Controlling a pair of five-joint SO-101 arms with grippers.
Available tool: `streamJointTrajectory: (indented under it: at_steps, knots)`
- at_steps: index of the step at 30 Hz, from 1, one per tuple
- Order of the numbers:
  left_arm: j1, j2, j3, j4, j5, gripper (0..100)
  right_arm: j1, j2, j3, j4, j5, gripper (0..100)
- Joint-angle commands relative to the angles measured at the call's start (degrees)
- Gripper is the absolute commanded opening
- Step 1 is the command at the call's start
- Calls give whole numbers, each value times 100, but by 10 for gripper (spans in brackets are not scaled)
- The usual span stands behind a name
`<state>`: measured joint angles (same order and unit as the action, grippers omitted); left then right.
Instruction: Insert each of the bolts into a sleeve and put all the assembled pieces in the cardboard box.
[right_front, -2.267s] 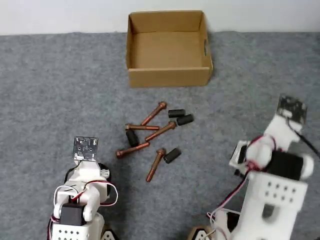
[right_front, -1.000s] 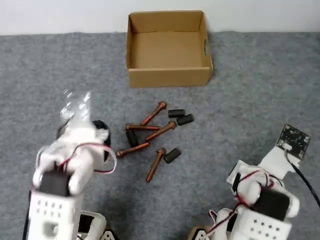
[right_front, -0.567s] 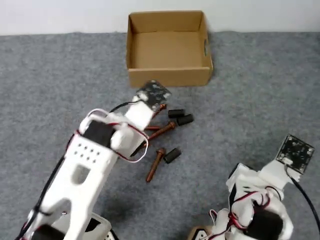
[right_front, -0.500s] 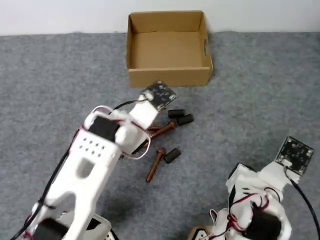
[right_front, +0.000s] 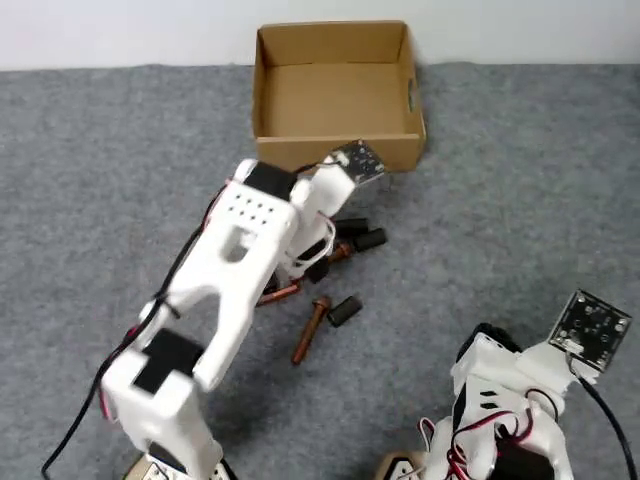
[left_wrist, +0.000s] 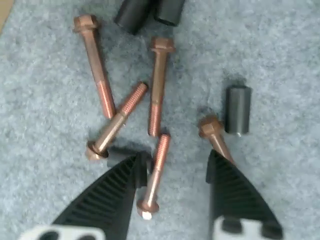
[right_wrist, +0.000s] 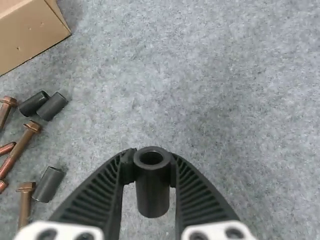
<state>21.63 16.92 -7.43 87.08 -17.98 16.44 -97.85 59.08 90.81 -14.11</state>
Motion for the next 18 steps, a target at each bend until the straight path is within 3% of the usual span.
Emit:
streamJointTrajectory:
  at_steps: [1, 18]
  knots:
    - [44, 668, -1024, 114, -62, 208, 66, -22, -35, -119, -18, 9]
    - [105, 3420, -3820, 308, -26, 206, 66, -22, -35, -119, -18, 9]
